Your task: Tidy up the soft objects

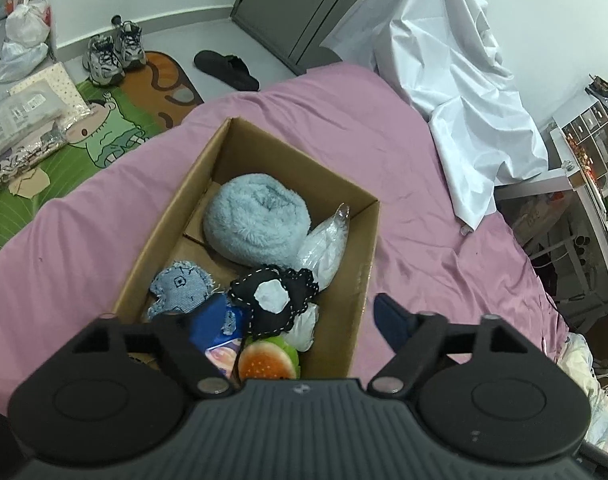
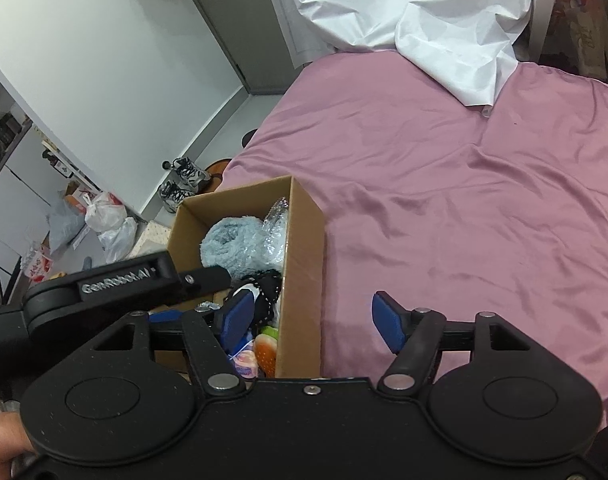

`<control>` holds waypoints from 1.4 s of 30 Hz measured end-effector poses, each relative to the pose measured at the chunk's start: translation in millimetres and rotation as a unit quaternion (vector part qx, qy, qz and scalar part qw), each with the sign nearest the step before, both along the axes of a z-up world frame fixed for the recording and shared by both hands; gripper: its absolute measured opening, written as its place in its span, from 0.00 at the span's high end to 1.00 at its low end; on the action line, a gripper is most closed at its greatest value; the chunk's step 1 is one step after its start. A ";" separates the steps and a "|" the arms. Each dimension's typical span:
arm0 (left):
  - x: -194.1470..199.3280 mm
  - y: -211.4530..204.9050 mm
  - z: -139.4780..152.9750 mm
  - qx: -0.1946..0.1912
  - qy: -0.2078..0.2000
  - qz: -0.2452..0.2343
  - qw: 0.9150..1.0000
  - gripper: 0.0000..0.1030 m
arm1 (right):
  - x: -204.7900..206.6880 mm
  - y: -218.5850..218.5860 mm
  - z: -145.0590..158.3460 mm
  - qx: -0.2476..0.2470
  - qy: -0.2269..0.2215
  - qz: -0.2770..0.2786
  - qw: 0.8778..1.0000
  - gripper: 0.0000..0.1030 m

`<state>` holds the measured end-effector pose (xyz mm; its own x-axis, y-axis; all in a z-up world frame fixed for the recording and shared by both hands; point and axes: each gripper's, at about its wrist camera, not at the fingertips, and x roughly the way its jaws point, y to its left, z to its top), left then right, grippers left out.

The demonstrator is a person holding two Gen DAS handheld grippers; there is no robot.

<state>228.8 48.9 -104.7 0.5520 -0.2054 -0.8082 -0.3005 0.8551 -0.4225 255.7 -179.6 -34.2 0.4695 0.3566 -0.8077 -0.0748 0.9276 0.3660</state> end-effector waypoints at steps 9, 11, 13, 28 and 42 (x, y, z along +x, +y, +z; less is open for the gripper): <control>-10.5 -11.4 11.3 0.028 0.000 -0.009 1.000 0.00 | -12.0 -14.6 8.1 -0.004 -0.029 -0.017 0.999 0.06; -11.5 -14.1 12.6 0.029 0.008 -0.014 0.999 0.00 | -12.8 -18.6 9.9 -0.009 -0.033 -0.023 0.999 0.04; -12.5 -17.9 14.8 0.036 0.013 -0.019 0.999 0.00 | -14.1 -23.5 11.5 -0.013 -0.037 -0.032 0.999 0.01; -31.7 -52.0 37.8 0.093 -0.002 -0.051 0.994 0.00 | -34.4 -53.2 20.3 0.005 -0.049 -0.053 0.997 0.00; -58.4 -77.1 55.5 0.109 -0.015 -0.059 0.992 0.00 | -55.0 -80.8 30.5 0.001 -0.057 -0.057 0.997 0.00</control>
<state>170.4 -28.2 -49.1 0.5585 -0.0922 -0.8244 -0.1830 0.9556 -0.2308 200.8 -260.5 -3.7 0.5959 0.2976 -0.7458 -0.0102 0.9315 0.3635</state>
